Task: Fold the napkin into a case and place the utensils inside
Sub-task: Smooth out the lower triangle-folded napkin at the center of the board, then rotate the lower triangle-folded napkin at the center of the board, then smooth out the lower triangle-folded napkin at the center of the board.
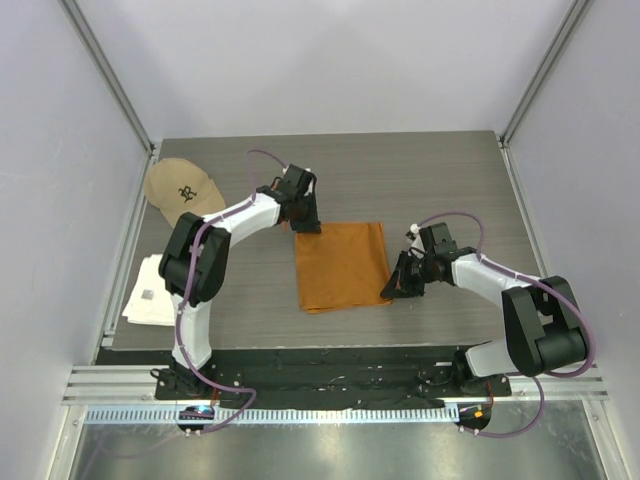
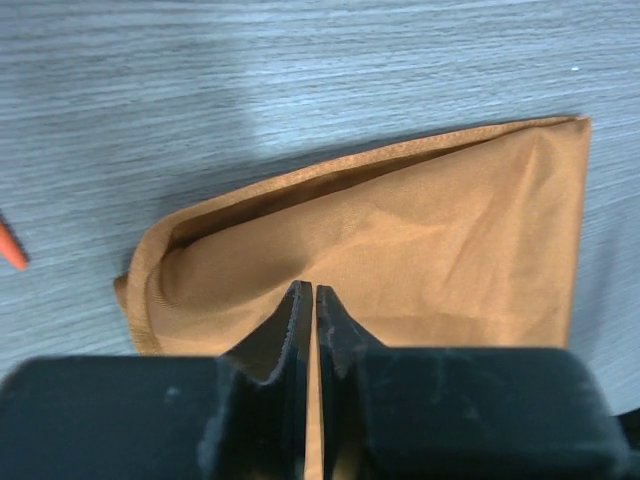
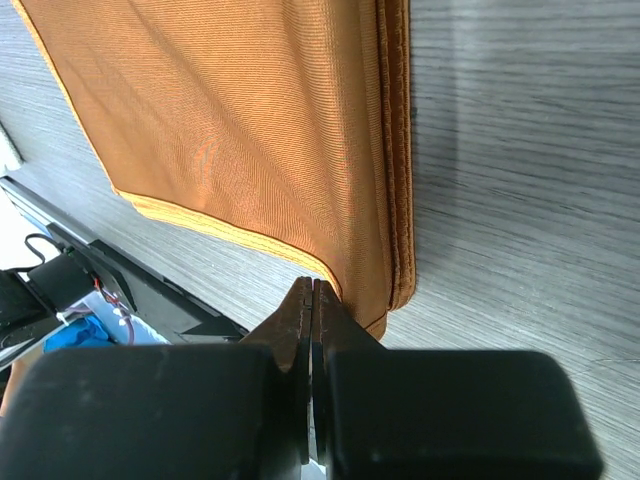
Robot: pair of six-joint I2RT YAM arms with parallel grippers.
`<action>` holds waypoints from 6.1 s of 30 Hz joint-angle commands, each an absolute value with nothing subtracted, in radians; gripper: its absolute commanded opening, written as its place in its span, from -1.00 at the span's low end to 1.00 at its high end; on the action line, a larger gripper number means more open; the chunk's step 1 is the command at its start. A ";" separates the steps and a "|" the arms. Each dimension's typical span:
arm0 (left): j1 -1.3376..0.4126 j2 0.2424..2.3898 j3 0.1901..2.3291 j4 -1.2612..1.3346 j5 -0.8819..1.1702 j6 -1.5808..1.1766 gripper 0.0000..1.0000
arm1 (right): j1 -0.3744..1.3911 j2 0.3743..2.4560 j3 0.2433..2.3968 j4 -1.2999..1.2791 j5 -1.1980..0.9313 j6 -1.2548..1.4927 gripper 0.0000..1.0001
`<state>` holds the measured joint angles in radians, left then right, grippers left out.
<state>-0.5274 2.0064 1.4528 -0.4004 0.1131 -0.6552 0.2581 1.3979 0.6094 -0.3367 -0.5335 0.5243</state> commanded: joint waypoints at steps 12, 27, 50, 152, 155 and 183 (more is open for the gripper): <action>-0.451 1.841 1.428 -0.434 0.008 -0.554 -0.25 | 0.278 1.570 1.004 -0.246 -0.457 0.548 -0.90; -0.370 1.661 1.139 -0.276 0.132 -0.729 -0.35 | 0.431 1.677 1.137 -0.367 -0.443 0.520 -0.88; -0.566 1.532 0.986 -0.331 0.172 -0.721 -0.43 | 0.242 1.425 0.598 -0.344 -0.316 0.517 -0.98; -0.867 1.804 1.152 -0.537 0.238 -0.564 -0.24 | 0.242 1.279 0.670 -0.400 -0.371 0.479 -0.38; -0.868 1.815 1.147 -0.543 0.236 -0.575 -0.30 | 0.247 1.281 0.667 -0.396 -0.368 0.482 -0.38; -0.699 1.709 0.769 0.023 0.540 -0.845 -1.00 | 0.307 1.376 0.690 -0.348 -0.397 0.471 -0.38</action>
